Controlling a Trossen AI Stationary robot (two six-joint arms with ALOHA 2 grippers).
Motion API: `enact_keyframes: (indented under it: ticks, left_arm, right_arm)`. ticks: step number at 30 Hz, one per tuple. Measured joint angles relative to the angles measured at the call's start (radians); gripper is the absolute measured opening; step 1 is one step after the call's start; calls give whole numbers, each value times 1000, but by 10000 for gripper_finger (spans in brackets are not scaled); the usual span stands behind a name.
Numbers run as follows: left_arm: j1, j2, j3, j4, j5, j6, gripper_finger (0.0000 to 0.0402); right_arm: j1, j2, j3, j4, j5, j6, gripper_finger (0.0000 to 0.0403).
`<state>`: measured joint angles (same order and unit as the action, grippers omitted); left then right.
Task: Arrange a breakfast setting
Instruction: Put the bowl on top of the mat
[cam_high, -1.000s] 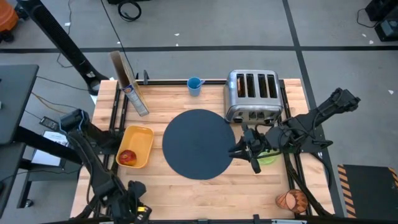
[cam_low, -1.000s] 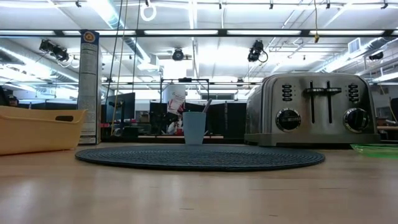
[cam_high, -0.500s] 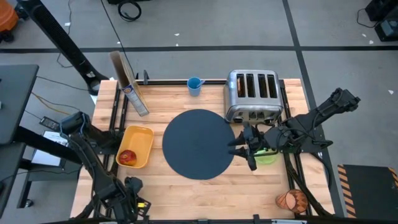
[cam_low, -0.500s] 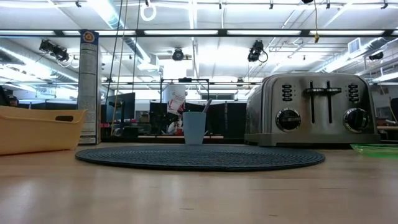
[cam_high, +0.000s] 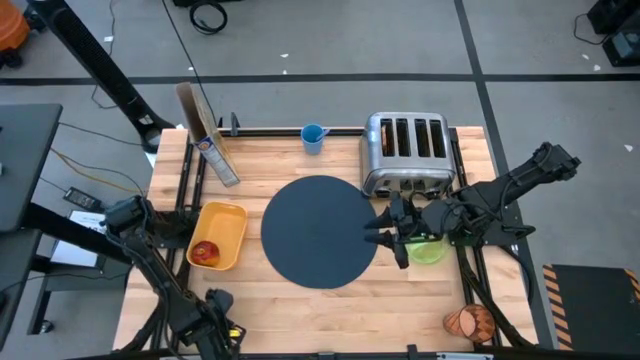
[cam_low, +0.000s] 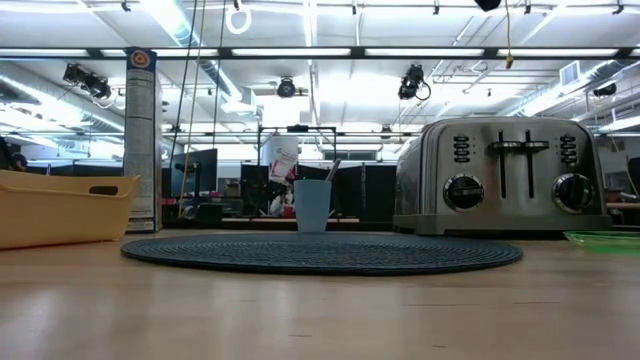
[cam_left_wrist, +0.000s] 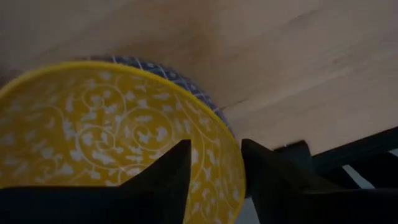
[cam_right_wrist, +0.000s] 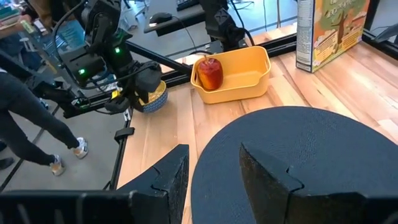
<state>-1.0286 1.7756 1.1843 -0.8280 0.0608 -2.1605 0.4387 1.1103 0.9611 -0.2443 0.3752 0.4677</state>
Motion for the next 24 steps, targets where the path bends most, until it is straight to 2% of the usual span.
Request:
enact_keyframes:
  ticks: [4, 9, 14, 18, 22, 24]
  left_arm:
    - [1, 1, 0, 4, 15, -28, 101]
    - [2, 1, 0, 10, 43, -47, 21]
    - [7, -1, 1, 20, 76, -54, 24]
    - [13, -1, 56, 23, 74, -33, 19]
    - [32, -2, 141, 10, 63, 127, 19]
    - [46, -3, 184, -51, 61, 232, 19]
  right_arm:
    - [-10, 0, 0, 0, -2, -20, 149]
    - [-27, 0, 0, 2, -2, -27, 149]
    - [-36, 0, 0, 3, -2, -65, 149]
    - [-36, 0, 0, 3, -2, -86, 149]
    - [-36, 0, 0, 3, -2, -96, 149]
    - [-36, 0, 0, 3, -2, -110, 149]
